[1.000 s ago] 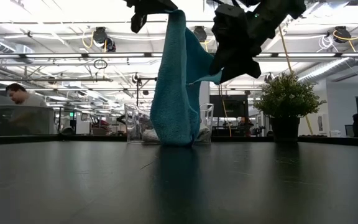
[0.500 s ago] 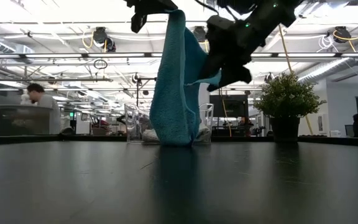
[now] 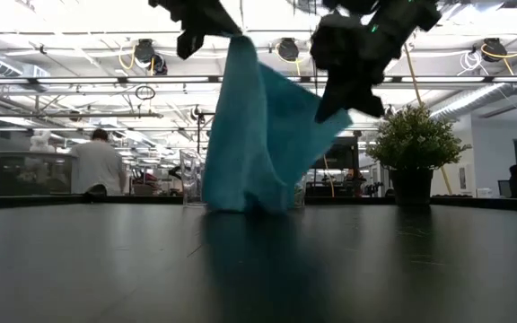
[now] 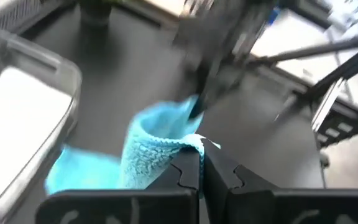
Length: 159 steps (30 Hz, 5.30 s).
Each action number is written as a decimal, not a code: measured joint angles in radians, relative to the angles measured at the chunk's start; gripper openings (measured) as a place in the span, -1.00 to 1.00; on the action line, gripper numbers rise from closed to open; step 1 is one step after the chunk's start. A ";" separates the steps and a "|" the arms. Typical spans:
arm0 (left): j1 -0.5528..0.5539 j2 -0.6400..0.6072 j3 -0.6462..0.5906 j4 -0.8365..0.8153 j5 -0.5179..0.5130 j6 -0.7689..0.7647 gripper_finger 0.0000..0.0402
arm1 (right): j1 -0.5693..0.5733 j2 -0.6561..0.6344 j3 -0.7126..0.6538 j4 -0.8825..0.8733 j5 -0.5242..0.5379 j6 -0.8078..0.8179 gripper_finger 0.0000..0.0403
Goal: Fold microfiber towels
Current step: Fold the blue microfiber towel
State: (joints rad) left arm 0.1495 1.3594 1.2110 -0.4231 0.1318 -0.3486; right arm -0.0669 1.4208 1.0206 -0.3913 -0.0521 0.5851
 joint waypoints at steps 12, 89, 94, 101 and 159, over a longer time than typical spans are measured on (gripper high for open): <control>0.020 -0.122 0.047 -0.042 0.021 0.068 -0.98 | -0.112 -0.349 0.000 -0.014 0.134 -0.135 -1.00; 0.314 -0.091 0.221 -0.389 -0.054 0.548 -0.98 | -0.456 -0.397 0.126 -0.111 0.047 -0.799 -1.00; 0.320 -0.092 0.267 -0.387 -0.049 0.547 -0.99 | -0.461 -0.398 0.169 -0.149 0.044 -0.799 -1.00; 0.298 -0.045 0.254 -0.497 -0.001 0.521 -0.99 | -0.455 -0.388 0.097 -0.247 0.005 -0.767 -1.00; -0.152 -0.004 -0.515 0.201 -0.082 -0.294 -0.96 | 0.140 -0.251 -0.578 0.418 0.233 0.004 -1.00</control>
State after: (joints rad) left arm -0.0021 1.3552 0.6956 -0.2223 0.0498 -0.6424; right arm 0.0731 1.1696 0.4427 0.0267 0.1813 0.5888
